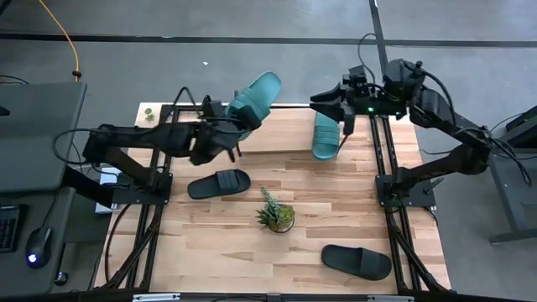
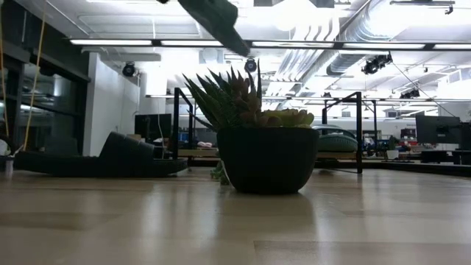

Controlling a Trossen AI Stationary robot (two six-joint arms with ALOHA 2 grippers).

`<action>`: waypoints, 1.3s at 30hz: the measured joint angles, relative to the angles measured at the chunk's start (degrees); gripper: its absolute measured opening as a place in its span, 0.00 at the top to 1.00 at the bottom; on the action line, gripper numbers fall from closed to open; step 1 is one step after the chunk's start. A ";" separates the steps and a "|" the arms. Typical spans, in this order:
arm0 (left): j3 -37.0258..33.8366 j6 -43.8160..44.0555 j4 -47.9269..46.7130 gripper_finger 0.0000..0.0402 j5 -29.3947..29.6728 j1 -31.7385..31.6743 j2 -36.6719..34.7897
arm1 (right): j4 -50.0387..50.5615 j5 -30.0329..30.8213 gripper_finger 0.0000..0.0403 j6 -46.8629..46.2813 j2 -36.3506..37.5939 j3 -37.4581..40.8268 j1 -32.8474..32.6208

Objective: Pick and place slides into the shelf
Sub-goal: Put the blue slipper on the shelf

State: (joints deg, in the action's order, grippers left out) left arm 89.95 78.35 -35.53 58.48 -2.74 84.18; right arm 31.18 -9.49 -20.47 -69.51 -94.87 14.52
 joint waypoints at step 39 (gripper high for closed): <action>0.15 30.16 31.41 0.97 5.48 -4.77 27.04 | 8.21 5.24 0.68 2.49 6.26 0.00 -6.31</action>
State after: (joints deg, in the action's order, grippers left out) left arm 90.10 108.52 -4.13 63.97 -7.51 111.22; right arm 39.39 -4.25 -17.98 -63.25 -94.87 8.21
